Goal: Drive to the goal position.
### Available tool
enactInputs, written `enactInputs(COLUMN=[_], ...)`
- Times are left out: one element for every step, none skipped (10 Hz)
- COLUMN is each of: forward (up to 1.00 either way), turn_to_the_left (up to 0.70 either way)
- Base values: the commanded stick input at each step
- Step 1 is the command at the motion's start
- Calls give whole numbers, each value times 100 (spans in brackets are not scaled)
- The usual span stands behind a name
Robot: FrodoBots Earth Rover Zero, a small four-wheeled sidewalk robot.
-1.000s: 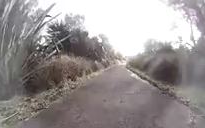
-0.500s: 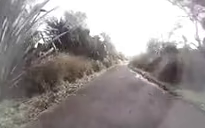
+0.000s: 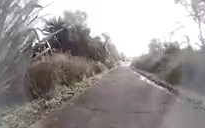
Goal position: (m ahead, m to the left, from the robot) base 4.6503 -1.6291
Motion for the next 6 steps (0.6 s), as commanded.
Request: enactInputs(forward=[70,70,70,70,70,70], turn_to_the_left=[-35,-35,-35,-35,-35,-35])
